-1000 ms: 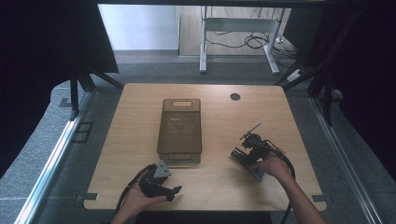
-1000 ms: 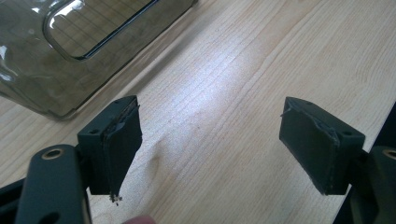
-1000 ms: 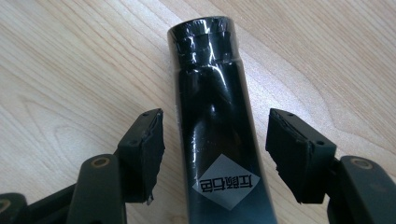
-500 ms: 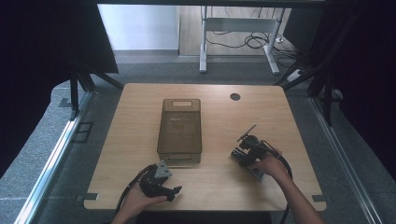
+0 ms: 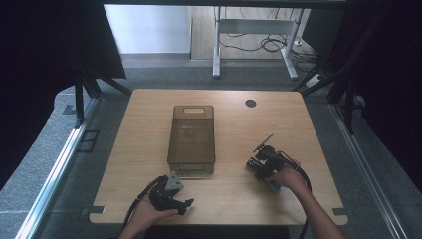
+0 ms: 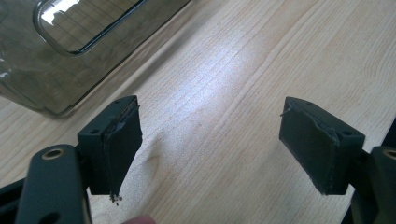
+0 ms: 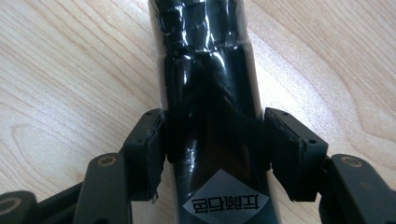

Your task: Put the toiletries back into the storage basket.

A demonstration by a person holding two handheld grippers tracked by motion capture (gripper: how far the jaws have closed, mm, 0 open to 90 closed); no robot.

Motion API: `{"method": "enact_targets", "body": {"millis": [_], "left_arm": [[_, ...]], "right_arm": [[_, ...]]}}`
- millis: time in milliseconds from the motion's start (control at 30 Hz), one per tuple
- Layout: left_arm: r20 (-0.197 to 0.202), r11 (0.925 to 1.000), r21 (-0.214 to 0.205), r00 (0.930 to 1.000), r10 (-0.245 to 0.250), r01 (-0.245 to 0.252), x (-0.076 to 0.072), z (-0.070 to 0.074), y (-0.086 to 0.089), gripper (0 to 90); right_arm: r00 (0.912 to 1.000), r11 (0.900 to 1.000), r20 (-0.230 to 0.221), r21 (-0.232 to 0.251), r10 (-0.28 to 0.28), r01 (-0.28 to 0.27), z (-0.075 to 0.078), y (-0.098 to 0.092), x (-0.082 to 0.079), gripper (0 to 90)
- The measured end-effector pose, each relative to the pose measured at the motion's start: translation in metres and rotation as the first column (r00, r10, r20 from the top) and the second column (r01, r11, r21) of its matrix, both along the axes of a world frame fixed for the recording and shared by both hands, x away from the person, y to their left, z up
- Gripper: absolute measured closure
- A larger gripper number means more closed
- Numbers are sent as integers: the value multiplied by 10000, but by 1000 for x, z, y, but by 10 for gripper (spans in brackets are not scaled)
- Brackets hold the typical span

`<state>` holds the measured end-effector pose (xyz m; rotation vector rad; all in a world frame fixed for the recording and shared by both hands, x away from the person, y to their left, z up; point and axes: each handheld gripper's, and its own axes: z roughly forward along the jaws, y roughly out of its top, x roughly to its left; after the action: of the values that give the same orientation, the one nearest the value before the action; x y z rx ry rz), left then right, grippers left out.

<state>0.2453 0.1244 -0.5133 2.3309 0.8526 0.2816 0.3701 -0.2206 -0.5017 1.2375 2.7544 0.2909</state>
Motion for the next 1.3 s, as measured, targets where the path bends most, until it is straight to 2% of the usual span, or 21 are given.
{"method": "enact_targets", "body": {"millis": [233,700,933,1167,1200,1300], "left_arm": [[7,10000,0,10000,-28,28,0,0,-1,212],[23,10000,-3,10000,-4,4,0,0,0,212],[-37,10000,48,10000,-63,64,0,-2,-2,212],[-85,9998,106,9998,-174,175,-1,-3,-6,212],[-85,9997,132,9998,-183,184,-1,-3,-7,212],[-79,9996,156,9997,-225,226,-2,-4,-7,212]], "right_arm": [[9998,9998,-174,133,-125,128,-1,-3,2,413],[9980,9994,-536,2,-345,346,0,-2,8,448],[9958,9978,-734,331,-549,575,1,-7,10,450],[9950,9926,-783,997,-615,692,13,-10,10,451],[9948,9891,-789,1272,-638,736,18,-10,11,452],[9946,9850,-792,1537,-667,783,24,-9,10,452]]}}
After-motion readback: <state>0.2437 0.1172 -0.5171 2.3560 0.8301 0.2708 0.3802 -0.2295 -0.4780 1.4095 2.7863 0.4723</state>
